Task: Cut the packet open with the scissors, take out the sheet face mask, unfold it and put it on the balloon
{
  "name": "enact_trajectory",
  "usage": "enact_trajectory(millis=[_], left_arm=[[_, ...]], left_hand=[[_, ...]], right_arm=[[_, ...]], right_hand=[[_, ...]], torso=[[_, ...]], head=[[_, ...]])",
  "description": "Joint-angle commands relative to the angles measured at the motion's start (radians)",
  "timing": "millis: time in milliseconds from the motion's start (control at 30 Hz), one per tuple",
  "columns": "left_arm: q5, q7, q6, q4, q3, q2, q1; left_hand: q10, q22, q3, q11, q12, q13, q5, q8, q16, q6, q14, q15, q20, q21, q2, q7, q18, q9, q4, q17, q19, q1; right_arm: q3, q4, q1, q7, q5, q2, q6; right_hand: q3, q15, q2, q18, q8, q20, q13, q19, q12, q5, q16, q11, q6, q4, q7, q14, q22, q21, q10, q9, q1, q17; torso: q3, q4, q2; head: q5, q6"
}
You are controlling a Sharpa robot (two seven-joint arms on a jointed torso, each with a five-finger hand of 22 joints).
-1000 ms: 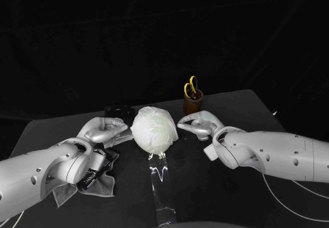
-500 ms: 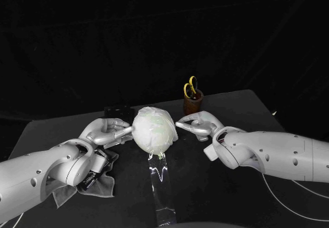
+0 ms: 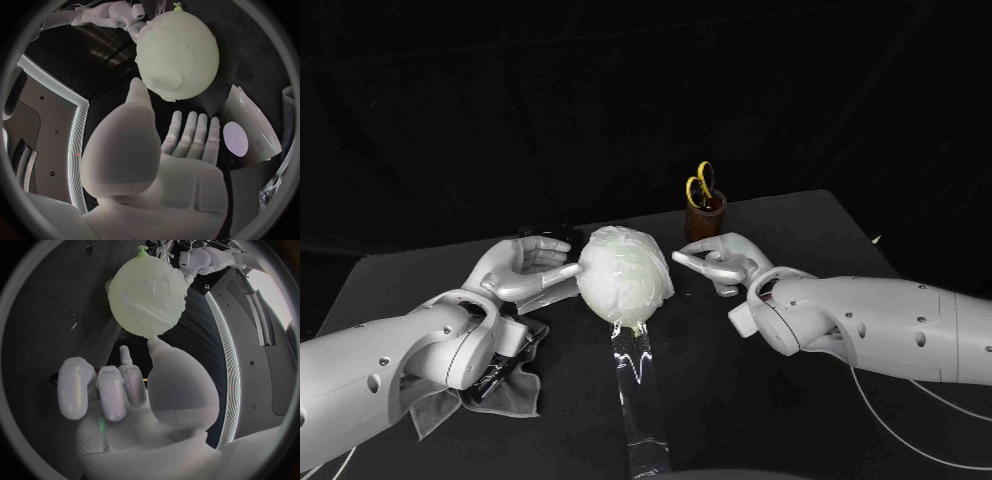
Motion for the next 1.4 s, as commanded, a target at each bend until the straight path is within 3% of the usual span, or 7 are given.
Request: enact_trajectory(millis=[33, 233, 433, 700, 733, 900, 1400], left_arm=[[0.016, 0.070, -0.025, 0.006, 0.011, 0.004, 0.001], [-0.032, 0.052, -0.009, 0.013, 0.034, 0.009, 0.003], [-0.114, 0.017, 0.018, 0.017, 0.049, 0.031, 0.006], [-0.220, -0.031, 0.057, 0.002, 0.056, 0.078, 0.010], [-0.233, -0.036, 0.061, -0.001, 0.056, 0.084, 0.011], [-0.304, -0.056, 0.078, -0.015, 0.057, 0.110, 0.014], [-0.427, -0.095, 0.121, -0.041, 0.061, 0.158, 0.019]], left_hand=[[-0.022, -0.036, -0.017, 0.007, -0.030, -0.027, 0.001, 0.004, -0.052, -0.024, -0.035, 0.011, 0.002, -0.051, -0.019, 0.035, -0.023, -0.005, -0.003, -0.035, -0.055, 0.001], [-0.055, -0.070, -0.026, 0.010, -0.069, -0.055, 0.001, -0.004, -0.209, -0.061, -0.141, 0.016, 0.004, -0.099, -0.033, 0.010, -0.026, -0.012, 0.000, -0.123, -0.127, 0.007], [-0.100, -0.098, -0.037, -0.005, -0.109, -0.079, 0.002, -0.031, -0.339, -0.109, -0.233, -0.002, 0.004, -0.138, -0.039, -0.023, -0.028, -0.027, -0.002, -0.194, -0.197, 0.007], [-0.228, -0.127, -0.044, -0.038, -0.213, -0.117, 0.001, -0.147, -0.490, -0.237, -0.335, -0.027, 0.003, -0.179, -0.045, -0.051, -0.028, -0.083, -0.002, -0.275, -0.286, 0.002], [-0.247, -0.132, -0.044, -0.057, -0.226, -0.123, 0.001, -0.159, -0.500, -0.254, -0.345, -0.041, 0.003, -0.186, -0.045, -0.065, -0.026, -0.089, -0.001, -0.279, -0.300, 0.002], [-0.275, -0.140, -0.039, -0.090, -0.250, -0.133, 0.002, -0.227, -0.526, -0.313, -0.359, -0.055, 0.001, -0.198, -0.046, -0.081, -0.025, -0.122, -0.001, -0.294, -0.326, 0.012], [-0.312, -0.151, -0.044, -0.146, -0.284, -0.146, 0.001, -0.216, -0.571, -0.294, -0.380, -0.079, -0.004, -0.211, -0.046, -0.078, -0.021, -0.116, -0.002, -0.319, -0.360, 0.023]], right_arm=[[0.001, 0.001, 0.001, 0.031, 0.023, 0.001, -0.002], [0.001, -0.003, 0.003, 0.038, 0.033, 0.005, 0.007], [0.001, -0.004, 0.004, 0.038, 0.036, 0.010, 0.012], [0.001, -0.008, 0.005, 0.022, 0.032, 0.021, 0.025], [0.001, -0.009, 0.005, 0.020, 0.031, 0.023, 0.027], [0.001, -0.010, 0.005, 0.015, 0.028, 0.028, 0.031], [0.001, -0.011, 0.006, 0.013, 0.027, 0.036, 0.036]], right_hand=[[-0.016, 0.006, 0.007, 0.022, -0.007, 0.000, 0.215, -0.018, -0.029, -0.004, 0.005, 0.010, 0.002, 0.000, 0.000, 0.104, 0.181, -0.021, 0.059, -0.004, 0.009, 0.264], [-0.051, 0.008, 0.018, 0.035, -0.016, 0.002, 0.181, -0.057, -0.100, -0.004, -0.020, 0.013, -0.001, 0.000, 0.003, 0.084, 0.161, -0.080, 0.027, -0.013, 0.019, 0.223], [-0.067, 0.008, 0.019, 0.035, -0.017, 0.002, 0.180, -0.056, -0.099, -0.004, -0.019, 0.013, -0.001, 0.000, 0.003, 0.085, 0.161, -0.080, 0.028, -0.016, 0.017, 0.224], [-0.099, 0.008, 0.026, 0.035, -0.021, 0.003, 0.176, -0.058, -0.103, -0.004, -0.020, 0.014, -0.001, 0.001, 0.004, 0.085, 0.160, -0.084, 0.026, -0.021, 0.003, 0.223], [-0.106, 0.008, 0.026, 0.036, -0.022, 0.003, 0.176, -0.058, -0.103, -0.004, -0.020, 0.014, -0.002, 0.001, 0.004, 0.084, 0.160, -0.085, 0.026, -0.022, 0.002, 0.222], [-0.111, 0.008, 0.027, 0.036, -0.022, 0.003, 0.174, -0.059, -0.105, -0.004, -0.020, 0.014, -0.002, 0.000, 0.004, 0.084, 0.159, -0.087, 0.025, -0.023, 0.001, 0.222], [-0.168, 0.009, 0.044, 0.036, -0.024, 0.004, 0.173, -0.058, -0.101, -0.004, -0.019, 0.015, -0.001, 0.002, 0.005, 0.085, 0.159, -0.087, 0.026, -0.032, -0.023, 0.223]], torso=[[0.0006, 0.0008, 0.000], [0.0004, 0.0010, -0.002], [0.0000, 0.0002, -0.002], [0.0004, 0.0006, -0.001], [0.0004, 0.0007, -0.001], [0.0001, 0.0011, -0.001], [0.0004, 0.0004, -0.001]], head=[[-0.002, -0.002], [-0.004, -0.004], [-0.007, -0.002], [-0.014, 0.002], [-0.014, 0.002], [-0.013, 0.002], [-0.014, -0.002]])
